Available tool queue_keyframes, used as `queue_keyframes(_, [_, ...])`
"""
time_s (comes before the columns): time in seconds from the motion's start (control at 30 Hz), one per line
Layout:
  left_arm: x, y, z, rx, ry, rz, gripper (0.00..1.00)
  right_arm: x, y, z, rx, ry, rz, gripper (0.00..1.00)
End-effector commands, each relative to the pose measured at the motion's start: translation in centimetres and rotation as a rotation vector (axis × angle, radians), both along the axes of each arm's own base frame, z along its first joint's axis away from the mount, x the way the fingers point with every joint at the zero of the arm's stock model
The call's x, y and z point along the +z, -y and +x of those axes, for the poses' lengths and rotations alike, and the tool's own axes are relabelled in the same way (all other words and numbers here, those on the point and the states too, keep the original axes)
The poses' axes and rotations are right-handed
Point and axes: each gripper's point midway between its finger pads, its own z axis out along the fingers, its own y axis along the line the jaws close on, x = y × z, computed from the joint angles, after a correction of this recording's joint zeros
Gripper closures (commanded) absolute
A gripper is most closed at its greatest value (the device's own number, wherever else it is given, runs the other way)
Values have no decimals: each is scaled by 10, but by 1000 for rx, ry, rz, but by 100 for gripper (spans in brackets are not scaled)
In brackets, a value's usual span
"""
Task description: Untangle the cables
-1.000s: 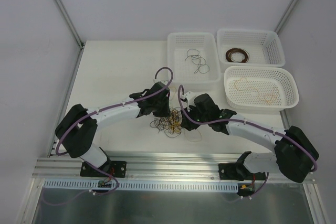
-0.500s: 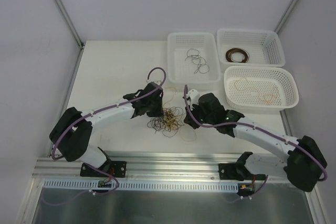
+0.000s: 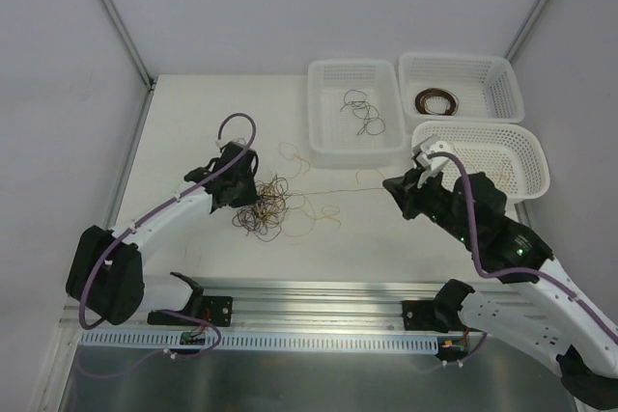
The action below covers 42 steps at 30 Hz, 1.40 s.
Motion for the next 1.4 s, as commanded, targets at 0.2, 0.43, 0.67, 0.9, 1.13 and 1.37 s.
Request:
queue_keyframes(0.2, [38, -115, 6, 228, -19, 349, 100, 81, 93, -17, -271, 165, 28, 99])
queue_keyframes(0.43, [84, -163, 23, 306, -20, 486, 100, 110, 128, -35, -335, 222, 67, 99])
queue_keyframes(0.67, [99, -190, 25, 307, -82, 657, 100, 118, 147, -42, -380, 252, 65, 99])
queue_keyframes(0.9, [92, -162, 25, 215, -61, 489, 100, 59, 103, -21, -305, 84, -48, 99])
queue_keyframes(1.13, [87, -121, 17, 64, 32, 263, 100, -37, 62, -1, -268, -185, -253, 93])
queue_keyframes(1.37, [66, -75, 5, -111, 78, 46, 100, -79, -8, 4, -29, -291, -220, 34])
